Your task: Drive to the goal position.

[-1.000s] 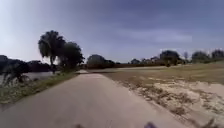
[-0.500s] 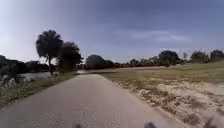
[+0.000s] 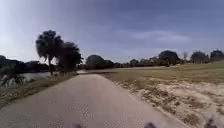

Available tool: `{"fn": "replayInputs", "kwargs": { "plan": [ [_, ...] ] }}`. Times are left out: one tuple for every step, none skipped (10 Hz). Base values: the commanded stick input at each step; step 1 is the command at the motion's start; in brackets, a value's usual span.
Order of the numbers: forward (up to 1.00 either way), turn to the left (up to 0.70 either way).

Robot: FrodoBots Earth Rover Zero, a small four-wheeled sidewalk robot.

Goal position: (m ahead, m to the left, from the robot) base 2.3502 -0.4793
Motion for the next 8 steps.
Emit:
{"fn": "replayInputs", "kwargs": {
  "plan": [
    [0.05, 0.0],
    [0.05, 0.0],
    [0.27, 0.0],
    [0.55, 0.0],
    [0.83, 0.0],
    [1.0, 0.02],
    [1.0, 0.08],
    [1.0, 0.14]
  ]
}}
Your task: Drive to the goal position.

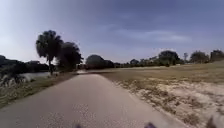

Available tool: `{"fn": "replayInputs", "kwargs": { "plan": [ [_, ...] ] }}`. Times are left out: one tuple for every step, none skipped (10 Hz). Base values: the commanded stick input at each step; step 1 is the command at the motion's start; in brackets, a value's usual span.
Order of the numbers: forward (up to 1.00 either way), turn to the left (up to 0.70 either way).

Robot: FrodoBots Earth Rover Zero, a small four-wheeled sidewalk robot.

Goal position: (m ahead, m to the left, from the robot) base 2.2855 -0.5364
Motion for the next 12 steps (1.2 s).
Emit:
{"fn": "replayInputs", "kwargs": {
  "plan": [
    [1.0, 0.2],
    [1.0, 0.25],
    [1.0, 0.31],
    [1.0, 0.37],
    [1.0, 0.37],
    [1.0, 0.37],
    [1.0, 0.37],
    [1.0, 0.36],
    [1.0, 0.29],
    [1.0, 0.21],
    [1.0, 0.12],
    [1.0, 0.04]
  ]
}}
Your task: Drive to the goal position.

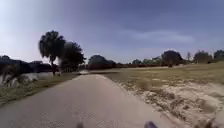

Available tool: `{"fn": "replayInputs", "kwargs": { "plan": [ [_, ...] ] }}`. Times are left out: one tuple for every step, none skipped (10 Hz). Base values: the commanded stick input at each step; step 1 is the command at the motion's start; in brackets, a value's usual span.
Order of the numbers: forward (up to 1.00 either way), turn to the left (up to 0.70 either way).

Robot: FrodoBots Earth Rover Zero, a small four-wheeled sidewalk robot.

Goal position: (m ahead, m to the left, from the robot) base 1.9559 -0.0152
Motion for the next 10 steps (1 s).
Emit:
{"fn": "replayInputs", "kwargs": {
  "plan": [
    [1.0, 0.03],
    [1.0, 0.11],
    [1.0, 0.21],
    [1.0, 0.31],
    [1.0, 0.38],
    [1.0, 0.12],
    [1.0, 0.03],
    [1.0, 0.03],
    [1.0, 0.02],
    [1.0, 0.02]
  ]
}}
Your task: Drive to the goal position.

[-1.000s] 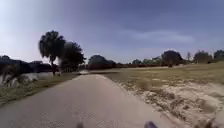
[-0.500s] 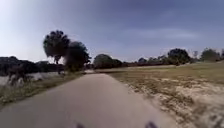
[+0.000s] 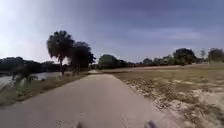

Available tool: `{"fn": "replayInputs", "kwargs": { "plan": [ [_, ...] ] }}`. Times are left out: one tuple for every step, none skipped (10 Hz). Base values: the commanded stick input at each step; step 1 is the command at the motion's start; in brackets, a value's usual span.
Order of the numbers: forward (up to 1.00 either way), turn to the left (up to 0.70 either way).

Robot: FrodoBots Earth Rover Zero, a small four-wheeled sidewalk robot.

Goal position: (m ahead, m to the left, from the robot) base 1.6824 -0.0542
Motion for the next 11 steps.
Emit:
{"fn": "replayInputs", "kwargs": {
  "plan": [
    [1.0, 0.02],
    [1.0, 0.02],
    [1.0, 0.02],
    [1.0, 0.02],
    [1.0, 0.04],
    [1.0, 0.33],
    [1.0, 0.34],
    [1.0, 0.26],
    [1.0, 0.18],
    [1.0, 0.09],
    [1.0, 0.05]
  ]
}}
